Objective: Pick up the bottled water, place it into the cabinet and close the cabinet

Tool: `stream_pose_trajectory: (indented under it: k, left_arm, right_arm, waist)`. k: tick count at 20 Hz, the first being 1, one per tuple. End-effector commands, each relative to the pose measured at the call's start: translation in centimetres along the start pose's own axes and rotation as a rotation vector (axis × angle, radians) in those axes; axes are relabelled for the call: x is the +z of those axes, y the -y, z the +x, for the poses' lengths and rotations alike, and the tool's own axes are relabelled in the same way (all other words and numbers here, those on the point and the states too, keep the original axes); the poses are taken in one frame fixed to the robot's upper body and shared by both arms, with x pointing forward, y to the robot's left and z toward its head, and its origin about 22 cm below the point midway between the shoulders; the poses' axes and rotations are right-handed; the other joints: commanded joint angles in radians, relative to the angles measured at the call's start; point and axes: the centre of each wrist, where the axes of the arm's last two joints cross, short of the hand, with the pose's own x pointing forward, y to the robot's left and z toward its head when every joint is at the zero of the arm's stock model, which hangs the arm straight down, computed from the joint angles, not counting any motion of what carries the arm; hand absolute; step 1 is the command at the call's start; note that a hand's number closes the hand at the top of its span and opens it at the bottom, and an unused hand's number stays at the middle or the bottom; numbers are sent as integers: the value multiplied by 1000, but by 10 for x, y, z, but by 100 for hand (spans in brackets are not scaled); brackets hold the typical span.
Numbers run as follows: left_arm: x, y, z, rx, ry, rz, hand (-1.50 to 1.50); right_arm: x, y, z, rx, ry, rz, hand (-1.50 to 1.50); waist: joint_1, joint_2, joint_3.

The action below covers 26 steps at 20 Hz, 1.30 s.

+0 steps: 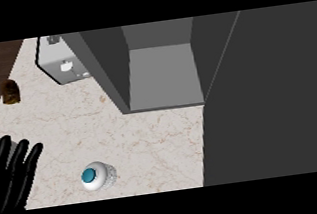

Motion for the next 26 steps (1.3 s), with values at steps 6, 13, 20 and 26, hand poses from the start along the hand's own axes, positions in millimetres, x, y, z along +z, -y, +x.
stream_pose_trajectory:
  k: [6,13,20,26]
  left_arm:
    - [41,24,44,85,-52,27,-150]
    - [46,31,59,87,-98,31,-150]
    - [52,30,52,71,-118,37,-150]
    - [51,32,55,57,-112,66,-150]
  right_arm:
    - [16,-11,42,-42,-26,58,-150]
    - [17,-17,64,-43,-15,31,-150]
    - [18,-33,73,-85,-30,24,-150]
    - [21,-33,79,-71,-33,19,-150]
  waist:
    - [2,2,1]
    - [7,1,1]
    - [8,-2,0]
    - [-4,-1,0]
